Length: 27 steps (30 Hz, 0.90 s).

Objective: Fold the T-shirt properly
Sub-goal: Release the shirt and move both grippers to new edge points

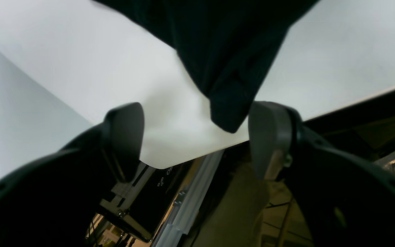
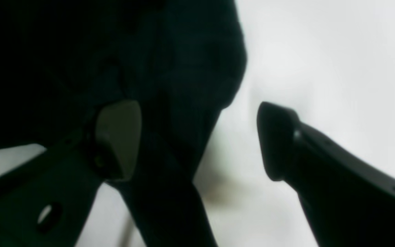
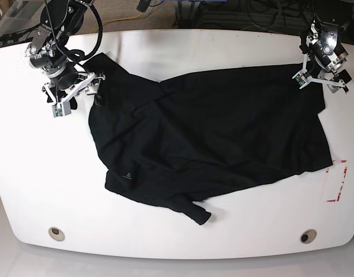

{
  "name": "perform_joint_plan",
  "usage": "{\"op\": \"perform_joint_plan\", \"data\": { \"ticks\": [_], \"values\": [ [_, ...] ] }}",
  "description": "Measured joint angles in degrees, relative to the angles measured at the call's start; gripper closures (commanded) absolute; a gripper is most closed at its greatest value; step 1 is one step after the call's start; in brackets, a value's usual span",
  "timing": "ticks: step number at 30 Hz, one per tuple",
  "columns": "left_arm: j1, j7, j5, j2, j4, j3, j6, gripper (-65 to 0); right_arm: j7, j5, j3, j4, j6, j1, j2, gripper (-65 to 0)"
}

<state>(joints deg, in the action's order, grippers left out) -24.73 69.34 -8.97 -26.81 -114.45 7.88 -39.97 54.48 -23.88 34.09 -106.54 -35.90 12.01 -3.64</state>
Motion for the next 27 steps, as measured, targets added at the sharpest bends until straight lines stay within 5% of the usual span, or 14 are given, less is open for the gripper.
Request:
{"op": "perform_joint_plan", "data": {
  "ticks": [14, 27],
  "values": [
    [3.82, 1.33, 17.62, -0.22, 0.11, 10.56, 0.02, -39.6, 0.15, -0.63, 0.04, 16.48, 0.37, -13.88, -4.66, -50.9],
    [7.76, 0.79, 33.27, 0.5, 0.46, 28.17, -0.13, -39.6, 0.87, -0.74, -0.26, 37.33, -3.65, -26.23, -7.8, -50.9]
  ]
}}
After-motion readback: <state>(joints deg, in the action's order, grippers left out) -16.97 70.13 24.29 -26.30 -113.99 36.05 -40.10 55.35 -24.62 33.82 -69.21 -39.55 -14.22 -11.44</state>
